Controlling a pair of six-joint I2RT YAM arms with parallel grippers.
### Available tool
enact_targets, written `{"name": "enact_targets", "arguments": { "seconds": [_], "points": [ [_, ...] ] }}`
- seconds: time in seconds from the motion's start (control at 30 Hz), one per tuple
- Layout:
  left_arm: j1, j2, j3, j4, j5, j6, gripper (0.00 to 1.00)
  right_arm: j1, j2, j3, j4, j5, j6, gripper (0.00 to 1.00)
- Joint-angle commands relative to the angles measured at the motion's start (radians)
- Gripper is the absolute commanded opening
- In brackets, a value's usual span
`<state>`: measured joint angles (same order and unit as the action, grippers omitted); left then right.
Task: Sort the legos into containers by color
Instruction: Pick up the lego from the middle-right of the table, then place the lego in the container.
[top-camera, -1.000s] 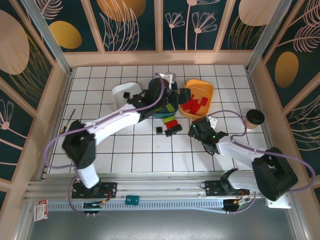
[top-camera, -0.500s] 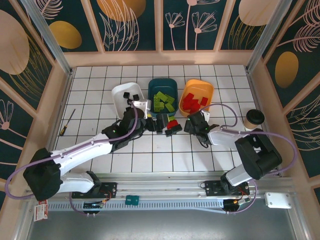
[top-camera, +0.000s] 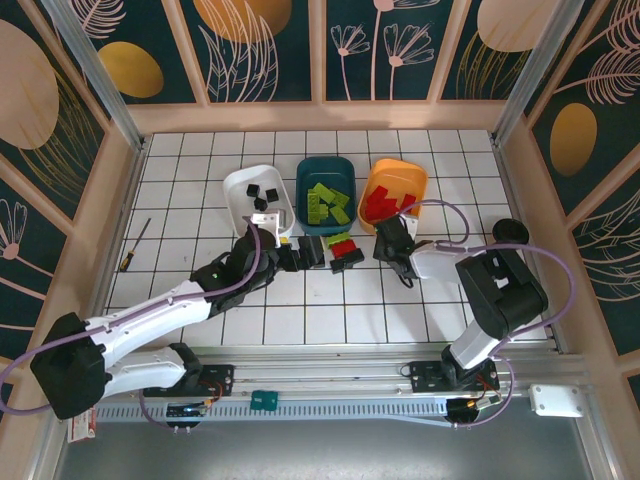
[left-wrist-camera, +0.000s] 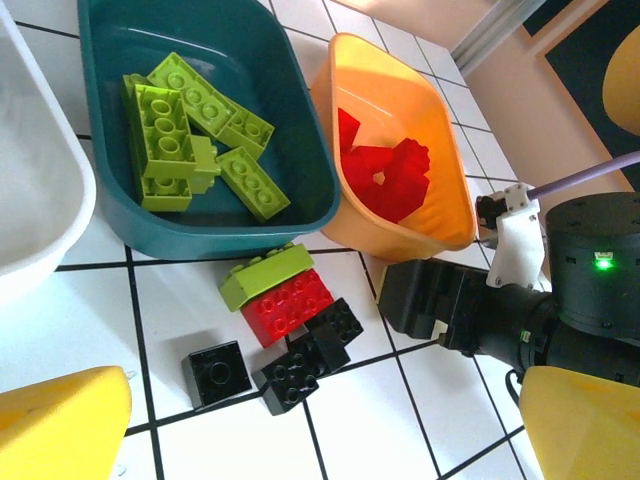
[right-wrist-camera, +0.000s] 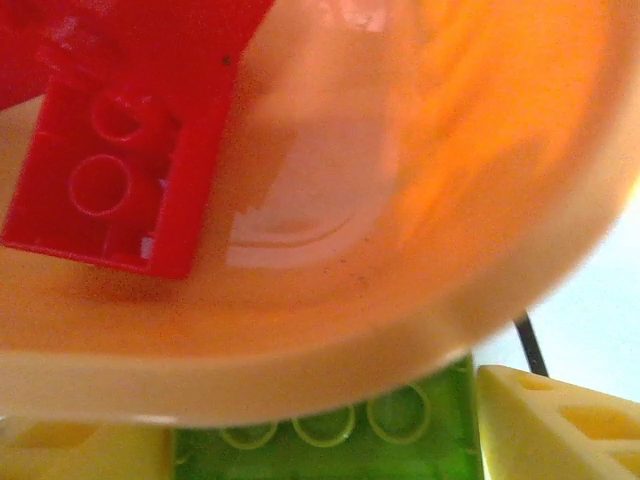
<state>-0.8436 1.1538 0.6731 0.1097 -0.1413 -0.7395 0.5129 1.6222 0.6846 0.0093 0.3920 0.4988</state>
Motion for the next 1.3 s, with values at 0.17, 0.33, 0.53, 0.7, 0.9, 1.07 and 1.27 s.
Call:
{"name": "enact_targets", "arguments": {
  "seconds": [0.17,0.33,0.53,0.7,0.9,1.07,1.27],
  "points": [
    [-0.003,-0.035,-0.038,-0.013,-0.04,-0.018,0.99,0.062,-0.06,-0.038,0.025,-0.04,-0.039,0.57],
    [-0.004,-0.084,-0.062,-0.054,-0.094,-0.014,0.99,0.181,-0.207,-0.083,-0.051,-0.049,0.0,0.52],
    [-0.004,-0.177,-0.136,-0.099,-0.165,-0.03,0.99,0.346,-0.36,-0.005,-0.139,-0.036,0.008,0.5],
    [-0.004,-0.195,-0.183,-0.122,-0.174,-0.053,0.99,0.321,-0.217,0.189,-0.071,-0.061,-0.081,0.5],
    [-0.004,-0.213,-0.207,-0.133,-0.16,-0.067,0.99,0.202,0.087,0.449,-0.023,-0.135,-0.103,0.51],
    [-0.003,-0.192,-0.212,-0.134,-0.143,-0.063,0.99,0.153,0.267,0.623,-0.056,-0.154,-0.104,0.55],
    [-0.004,-0.115,-0.185,-0.11,-0.113,-0.032,0.98,0.14,0.324,0.714,-0.098,-0.155,-0.097,0.85]
  ]
}}
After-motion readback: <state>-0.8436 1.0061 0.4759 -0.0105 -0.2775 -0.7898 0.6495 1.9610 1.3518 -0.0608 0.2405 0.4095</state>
